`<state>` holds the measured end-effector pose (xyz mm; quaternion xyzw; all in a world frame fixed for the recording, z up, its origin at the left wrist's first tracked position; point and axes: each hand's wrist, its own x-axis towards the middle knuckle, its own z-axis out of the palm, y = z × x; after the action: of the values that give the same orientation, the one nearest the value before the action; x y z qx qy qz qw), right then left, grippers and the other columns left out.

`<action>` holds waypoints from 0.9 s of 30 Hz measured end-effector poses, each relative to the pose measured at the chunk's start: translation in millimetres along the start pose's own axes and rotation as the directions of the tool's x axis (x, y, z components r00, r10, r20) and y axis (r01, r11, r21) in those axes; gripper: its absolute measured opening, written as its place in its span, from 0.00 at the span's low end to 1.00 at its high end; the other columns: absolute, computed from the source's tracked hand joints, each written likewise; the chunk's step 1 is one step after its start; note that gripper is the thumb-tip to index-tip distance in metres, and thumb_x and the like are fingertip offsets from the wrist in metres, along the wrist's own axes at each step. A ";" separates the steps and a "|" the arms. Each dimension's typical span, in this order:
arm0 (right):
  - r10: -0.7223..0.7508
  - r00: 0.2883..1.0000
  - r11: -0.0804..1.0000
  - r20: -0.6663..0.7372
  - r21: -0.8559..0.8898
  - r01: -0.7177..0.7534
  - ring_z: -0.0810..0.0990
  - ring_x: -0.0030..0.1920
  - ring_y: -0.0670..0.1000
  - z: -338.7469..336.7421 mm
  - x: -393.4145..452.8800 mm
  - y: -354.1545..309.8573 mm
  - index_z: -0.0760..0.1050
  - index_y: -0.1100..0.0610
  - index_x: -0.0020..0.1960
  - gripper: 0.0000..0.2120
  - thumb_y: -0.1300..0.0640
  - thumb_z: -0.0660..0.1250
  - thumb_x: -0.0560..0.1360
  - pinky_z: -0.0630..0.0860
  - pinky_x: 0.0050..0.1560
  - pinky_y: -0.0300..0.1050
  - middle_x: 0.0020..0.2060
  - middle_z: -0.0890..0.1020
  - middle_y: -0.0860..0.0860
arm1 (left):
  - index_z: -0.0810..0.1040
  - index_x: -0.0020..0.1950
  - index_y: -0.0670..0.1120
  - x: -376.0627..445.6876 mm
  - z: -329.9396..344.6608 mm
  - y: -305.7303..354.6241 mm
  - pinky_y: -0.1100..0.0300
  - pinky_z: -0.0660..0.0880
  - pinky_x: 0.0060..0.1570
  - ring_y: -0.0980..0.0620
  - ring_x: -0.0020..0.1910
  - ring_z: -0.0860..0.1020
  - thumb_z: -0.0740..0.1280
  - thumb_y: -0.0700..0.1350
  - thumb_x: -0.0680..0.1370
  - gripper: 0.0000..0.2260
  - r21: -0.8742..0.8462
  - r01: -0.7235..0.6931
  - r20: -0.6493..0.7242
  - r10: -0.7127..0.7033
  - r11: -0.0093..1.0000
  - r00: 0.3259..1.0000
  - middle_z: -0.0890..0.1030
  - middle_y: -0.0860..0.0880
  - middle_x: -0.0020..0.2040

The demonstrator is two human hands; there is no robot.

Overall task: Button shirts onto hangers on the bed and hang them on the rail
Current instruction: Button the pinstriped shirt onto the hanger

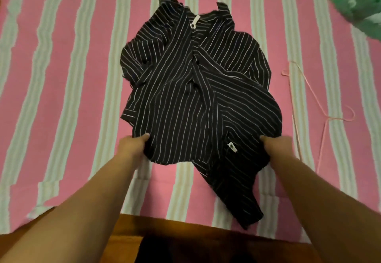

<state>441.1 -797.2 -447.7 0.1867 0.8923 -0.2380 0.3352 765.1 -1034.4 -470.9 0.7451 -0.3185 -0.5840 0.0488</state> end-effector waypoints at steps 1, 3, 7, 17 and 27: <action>0.006 1.000 0.995 0.014 0.099 -0.007 0.78 0.60 0.66 1.2 -6.8 2.8 0.66 0.65 0.74 0.38 0.52 0.76 0.70 0.76 0.63 0.61 0.65 0.76 0.63 | 0.80 0.58 0.38 3.4 -1.8 0.0 0.44 0.81 0.53 0.40 0.47 0.84 0.72 0.40 0.75 0.14 -0.057 0.020 0.013 -0.020 0.998 1.000 0.84 0.39 0.52; -0.004 0.999 0.980 -0.040 0.200 0.012 0.80 0.52 0.63 -5.1 -30.1 7.4 0.73 0.64 0.66 0.22 0.57 0.72 0.76 0.80 0.57 0.56 0.53 0.80 0.59 | 0.81 0.58 0.40 -2.5 -18.1 9.0 0.47 0.82 0.46 0.42 0.45 0.83 0.68 0.41 0.69 0.17 -0.175 -0.028 -0.050 0.020 0.984 0.999 0.85 0.39 0.50; -0.134 0.923 0.901 -0.360 0.344 0.265 0.77 0.41 0.55 -37.3 -93.0 4.5 0.75 0.57 0.49 0.04 0.62 0.63 0.75 0.72 0.43 0.46 0.38 0.77 0.52 | 0.78 0.41 0.50 -64.2 -92.8 49.4 0.53 0.79 0.41 0.55 0.37 0.75 0.62 0.45 0.70 0.05 -0.074 -0.493 -0.530 0.384 0.867 0.756 0.79 0.48 0.40; -0.761 0.354 0.199 0.544 -0.324 0.925 0.64 0.76 0.51 5.6 -213.8 70.8 0.72 0.56 0.70 0.26 0.58 0.74 0.73 0.63 0.76 0.46 0.77 0.65 0.50 | 0.72 0.61 0.59 -166.0 -60.2 4.0 0.59 0.74 0.55 0.57 0.56 0.77 0.72 0.50 0.78 0.14 0.452 -0.854 0.799 0.309 0.257 0.516 0.71 0.53 0.64; -0.504 0.412 -0.091 0.760 -0.521 0.849 0.74 0.57 0.53 -7.4 -140.6 172.6 0.75 0.48 0.60 0.21 0.41 0.73 0.71 0.75 0.55 0.50 0.57 0.74 0.49 | 0.70 0.76 0.52 -112.6 -110.4 -112.0 0.55 0.70 0.68 0.49 0.67 0.71 0.65 0.45 0.81 0.22 0.654 -0.728 0.745 0.344 -0.206 0.572 0.73 0.50 0.71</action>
<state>621.6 -676.5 -397.8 -0.5551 0.7507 0.1111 0.3406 898.4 -918.9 -391.7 0.2604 -0.9030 -0.2434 -0.2399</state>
